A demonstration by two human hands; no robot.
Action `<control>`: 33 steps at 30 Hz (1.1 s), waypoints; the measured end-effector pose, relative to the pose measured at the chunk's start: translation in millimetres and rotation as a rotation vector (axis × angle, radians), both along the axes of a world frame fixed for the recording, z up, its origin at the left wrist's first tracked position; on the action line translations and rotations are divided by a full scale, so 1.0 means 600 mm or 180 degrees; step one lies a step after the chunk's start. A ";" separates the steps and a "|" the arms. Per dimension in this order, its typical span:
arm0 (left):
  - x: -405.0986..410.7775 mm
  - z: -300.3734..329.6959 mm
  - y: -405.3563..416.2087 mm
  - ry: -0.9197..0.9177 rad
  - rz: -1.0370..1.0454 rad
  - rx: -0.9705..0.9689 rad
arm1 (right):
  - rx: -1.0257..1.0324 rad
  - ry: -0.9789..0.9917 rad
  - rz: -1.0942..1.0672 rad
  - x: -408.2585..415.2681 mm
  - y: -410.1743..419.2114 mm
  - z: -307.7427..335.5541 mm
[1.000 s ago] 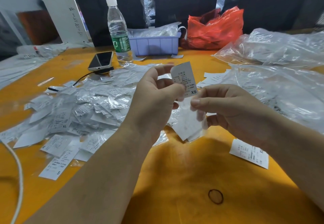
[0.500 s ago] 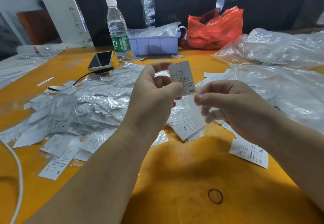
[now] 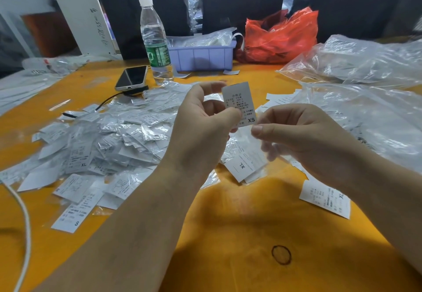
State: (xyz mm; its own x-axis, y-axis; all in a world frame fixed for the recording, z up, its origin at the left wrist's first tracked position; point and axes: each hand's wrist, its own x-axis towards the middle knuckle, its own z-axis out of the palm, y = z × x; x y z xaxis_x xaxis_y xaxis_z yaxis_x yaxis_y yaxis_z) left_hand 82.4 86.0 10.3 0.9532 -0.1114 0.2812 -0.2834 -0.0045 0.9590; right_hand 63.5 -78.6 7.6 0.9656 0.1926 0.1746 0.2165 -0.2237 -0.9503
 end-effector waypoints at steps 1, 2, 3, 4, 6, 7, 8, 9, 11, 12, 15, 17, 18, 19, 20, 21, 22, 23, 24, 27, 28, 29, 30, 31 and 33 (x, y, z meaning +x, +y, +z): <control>0.000 0.001 0.000 0.0007 0.0008 -0.0006 | -0.0009 -0.0003 -0.0003 0.000 -0.001 0.000; 0.000 0.001 0.000 0.0017 0.0018 -0.0018 | -0.0024 -0.0007 -0.0009 0.000 -0.002 -0.001; 0.000 0.001 0.000 0.0025 0.0027 -0.0032 | -0.0048 -0.0016 -0.0018 0.000 -0.002 -0.001; 0.000 0.002 0.000 0.0033 0.0036 -0.0043 | -0.0080 -0.0025 -0.0025 -0.001 -0.003 -0.001; -0.001 0.002 0.000 0.0045 0.0046 -0.0040 | -0.0123 -0.0040 -0.0019 -0.001 -0.004 0.000; -0.001 0.001 0.000 0.0047 0.0042 -0.0036 | -0.0122 -0.0045 -0.0009 -0.001 -0.004 0.000; -0.001 0.001 -0.001 0.0047 0.0036 -0.0036 | -0.0111 -0.0048 0.0000 -0.002 -0.005 0.001; -0.001 0.001 -0.002 0.0043 0.0034 -0.0034 | -0.0095 -0.0052 0.0004 -0.002 -0.004 0.000; -0.001 0.000 -0.002 0.0030 0.0034 -0.0011 | -0.0066 -0.0058 -0.0001 -0.002 -0.004 0.000; -0.001 -0.001 -0.002 0.0023 0.0034 0.0004 | -0.0051 -0.0058 -0.0003 -0.002 -0.003 0.000; -0.001 -0.002 -0.001 0.0009 0.0028 0.0034 | -0.0005 -0.0053 -0.0005 -0.002 -0.002 0.000; -0.001 -0.002 -0.001 0.0006 0.0009 0.0034 | 0.0025 -0.0048 -0.0004 -0.003 -0.002 0.000; -0.001 -0.002 -0.001 0.0002 -0.0003 0.0045 | 0.0023 -0.0042 0.0001 -0.003 -0.002 0.000; -0.002 -0.002 -0.002 -0.0002 -0.0011 0.0061 | 0.0016 -0.0033 0.0006 -0.003 -0.002 0.000; -0.002 -0.002 -0.002 -0.0004 -0.0016 0.0080 | 0.0018 -0.0022 0.0011 -0.003 -0.001 0.000; -0.002 -0.002 -0.003 -0.0005 -0.0015 0.0106 | 0.0028 -0.0014 0.0014 -0.002 -0.001 -0.001; -0.003 -0.003 -0.003 -0.0009 -0.0014 0.0138 | 0.0036 -0.0012 0.0016 -0.002 -0.002 -0.001; -0.003 -0.003 -0.004 -0.0014 -0.0017 0.0170 | 0.0036 -0.0016 0.0020 -0.002 -0.002 -0.001; -0.004 -0.003 -0.004 -0.0018 -0.0027 0.0189 | 0.0038 -0.0021 0.0028 -0.002 -0.001 -0.001; -0.005 -0.002 -0.005 -0.0022 -0.0072 0.0176 | 0.0030 -0.0036 0.0034 -0.003 -0.002 -0.002; -0.005 -0.002 -0.006 -0.0015 -0.0091 0.0162 | 0.0037 -0.0032 0.0020 -0.002 -0.002 -0.002; -0.005 -0.003 -0.006 0.0002 -0.0113 0.0146 | 0.0049 -0.0026 -0.0005 -0.002 -0.002 -0.002; -0.004 -0.003 -0.006 0.0029 -0.0138 0.0128 | 0.0063 -0.0021 -0.0038 -0.001 -0.002 -0.003; -0.003 -0.004 -0.005 0.0067 -0.0162 0.0101 | 0.0065 -0.0019 -0.0073 0.000 -0.001 -0.003; -0.001 -0.005 -0.005 0.0188 -0.0217 0.0003 | 0.0106 -0.0023 -0.0125 0.000 0.000 -0.002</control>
